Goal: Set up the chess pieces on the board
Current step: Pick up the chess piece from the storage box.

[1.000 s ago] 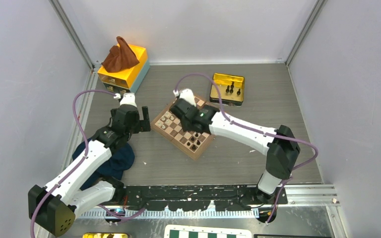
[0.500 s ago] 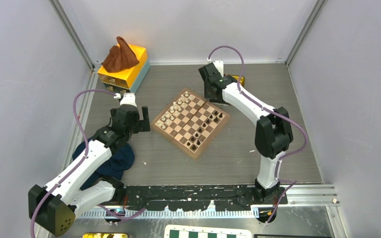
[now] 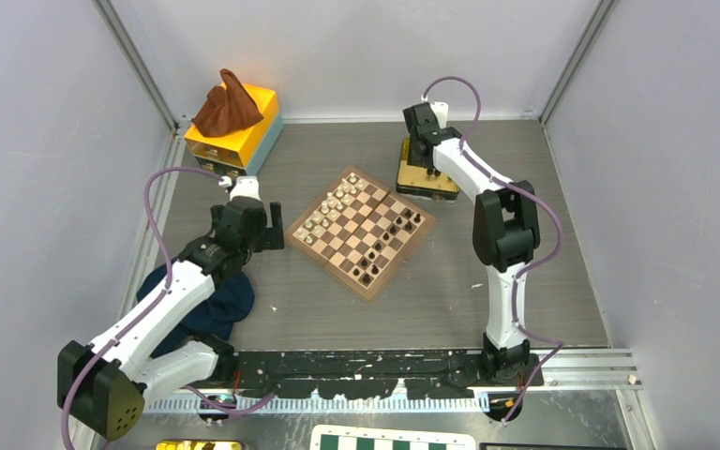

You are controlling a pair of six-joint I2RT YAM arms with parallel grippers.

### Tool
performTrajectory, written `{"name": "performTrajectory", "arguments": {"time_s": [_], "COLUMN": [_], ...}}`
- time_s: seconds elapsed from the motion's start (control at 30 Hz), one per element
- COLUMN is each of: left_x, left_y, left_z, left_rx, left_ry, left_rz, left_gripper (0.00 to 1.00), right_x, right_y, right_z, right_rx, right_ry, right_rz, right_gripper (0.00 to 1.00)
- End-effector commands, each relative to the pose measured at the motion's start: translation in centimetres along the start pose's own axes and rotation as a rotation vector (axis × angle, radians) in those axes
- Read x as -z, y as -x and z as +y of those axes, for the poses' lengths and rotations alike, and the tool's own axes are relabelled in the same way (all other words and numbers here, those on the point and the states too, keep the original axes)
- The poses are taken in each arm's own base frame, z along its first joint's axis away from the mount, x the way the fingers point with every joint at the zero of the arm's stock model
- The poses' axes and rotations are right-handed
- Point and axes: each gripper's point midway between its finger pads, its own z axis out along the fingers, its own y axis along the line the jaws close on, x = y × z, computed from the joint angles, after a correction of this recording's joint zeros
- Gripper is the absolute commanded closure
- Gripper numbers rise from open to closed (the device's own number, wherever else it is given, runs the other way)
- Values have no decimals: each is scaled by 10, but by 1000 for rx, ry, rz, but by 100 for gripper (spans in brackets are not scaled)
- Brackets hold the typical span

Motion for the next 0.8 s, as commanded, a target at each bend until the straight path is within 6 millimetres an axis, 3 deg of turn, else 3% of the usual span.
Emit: {"name": "performTrajectory", "arguments": {"time_s": [0.0,0.37,0.77], "left_x": [-2,-5,-8], "left_y": [8,4,2], "left_z": [1,2,4], "left_rx": [1,-11,-21], "left_ry": [17,26,36], "left_rz": [-32,-17,-3], "left_gripper": [0,0,0], "right_x": [-4,-42,-58], "right_y": [36,42,45], "right_z": [7,-6,-4], "right_rx": [-39,-77,-67], "right_ry": [14,-4,19], "right_rz": [-91,-67,-50], "right_gripper": [44,43,45]}}
